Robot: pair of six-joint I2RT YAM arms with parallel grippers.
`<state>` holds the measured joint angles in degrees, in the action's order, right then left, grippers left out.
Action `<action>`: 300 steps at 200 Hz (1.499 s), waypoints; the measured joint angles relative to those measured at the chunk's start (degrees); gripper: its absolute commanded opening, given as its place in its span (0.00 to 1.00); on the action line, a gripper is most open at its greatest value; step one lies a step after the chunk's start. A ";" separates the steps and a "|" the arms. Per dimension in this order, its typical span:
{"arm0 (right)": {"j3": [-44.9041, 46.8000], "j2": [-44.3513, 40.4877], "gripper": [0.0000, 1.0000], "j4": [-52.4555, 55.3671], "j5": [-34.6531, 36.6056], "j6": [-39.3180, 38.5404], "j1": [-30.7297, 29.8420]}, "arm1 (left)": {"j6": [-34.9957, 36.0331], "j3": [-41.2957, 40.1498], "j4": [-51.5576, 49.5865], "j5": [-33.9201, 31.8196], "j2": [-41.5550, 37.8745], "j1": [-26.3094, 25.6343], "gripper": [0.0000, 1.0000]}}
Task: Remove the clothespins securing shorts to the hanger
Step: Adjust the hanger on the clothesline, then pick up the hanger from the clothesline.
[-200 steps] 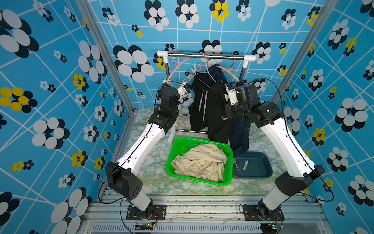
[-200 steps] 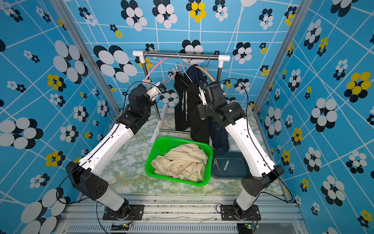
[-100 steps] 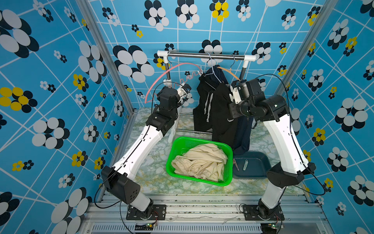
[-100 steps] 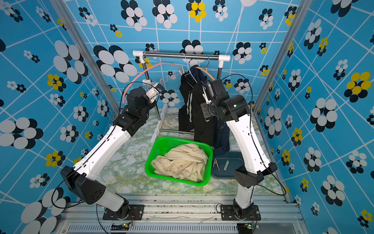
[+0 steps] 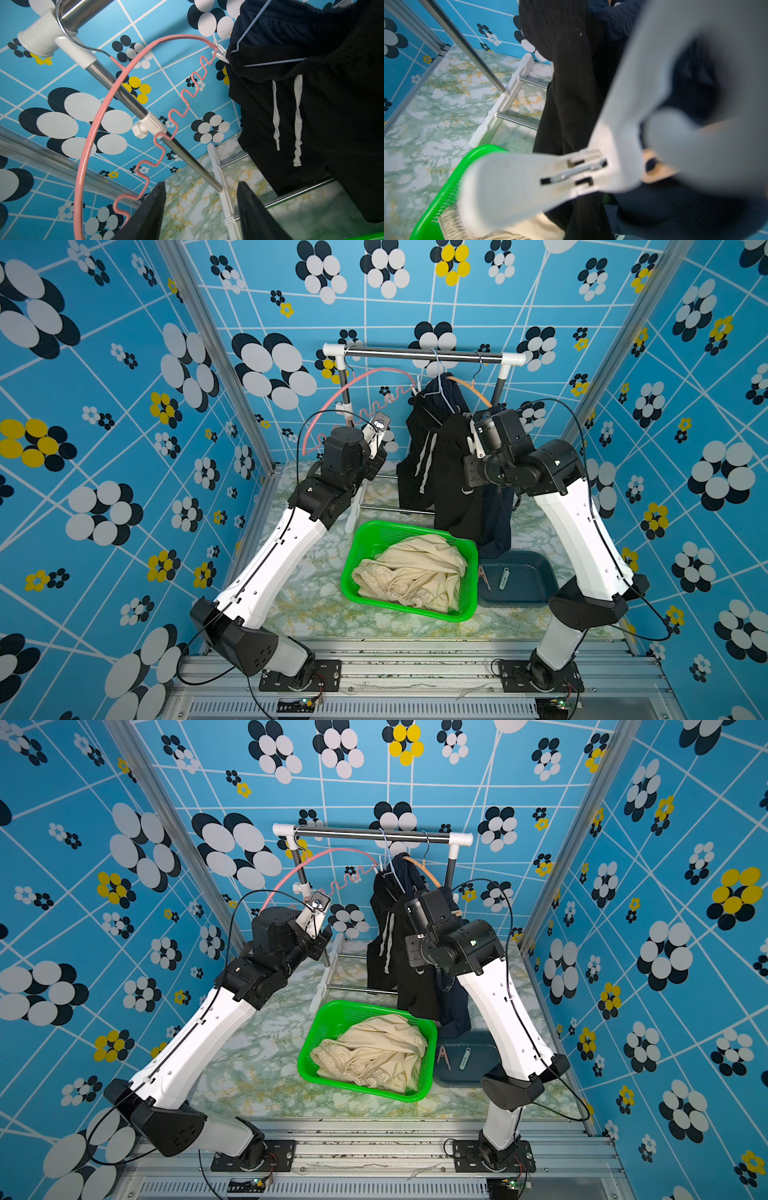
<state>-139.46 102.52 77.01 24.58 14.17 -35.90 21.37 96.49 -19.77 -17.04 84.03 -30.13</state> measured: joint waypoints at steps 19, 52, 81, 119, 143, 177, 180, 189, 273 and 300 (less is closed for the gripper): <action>0.04 0.00 0.00 0.63 3.08 2.19 -0.74 | -2.03 0.00 0.02 1.25 -0.11 -0.79 0.58; -1.36 1.01 0.00 2.86 8.02 4.76 -0.94 | -4.48 0.00 0.04 2.97 -0.11 -1.92 0.58; -1.36 1.90 0.03 2.47 7.23 5.01 -1.09 | -7.30 0.00 0.61 5.20 -0.09 -2.27 0.57; 11.30 -4.07 0.42 -6.32 -4.07 4.26 -0.98 | -12.61 -0.02 3.15 7.76 0.31 -2.27 0.63; 21.86 -9.22 0.53 -13.53 -12.83 4.26 -0.98 | -16.55 0.00 5.86 8.41 0.98 -2.27 0.66; 28.48 -13.22 0.69 -21.79 -20.31 3.04 -0.98 | -21.57 6.25 5.81 10.84 5.18 -2.27 0.74; 29.05 -13.57 0.69 -22.51 -20.76 2.67 -0.98 | -21.86 6.88 5.77 11.13 5.55 -2.27 0.74; 30.95 -14.97 0.72 -24.94 -22.10 2.40 -0.98 | -22.97 8.52 5.57 12.15 6.58 -2.29 0.75; 51.01 -31.23 0.84 -33.07 -17.99 2.67 0.17 | -26.77 16.20 1.53 16.44 14.34 -8.50 0.74; 58.05 -37.99 0.85 -34.40 -16.02 3.67 1.29 | -27.08 19.12 0.85 14.53 16.92 -10.75 0.80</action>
<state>-81.41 64.53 42.61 8.56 17.85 -34.61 -5.72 115.61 -18.92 -2.50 100.95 -40.88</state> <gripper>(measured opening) 0.850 0.770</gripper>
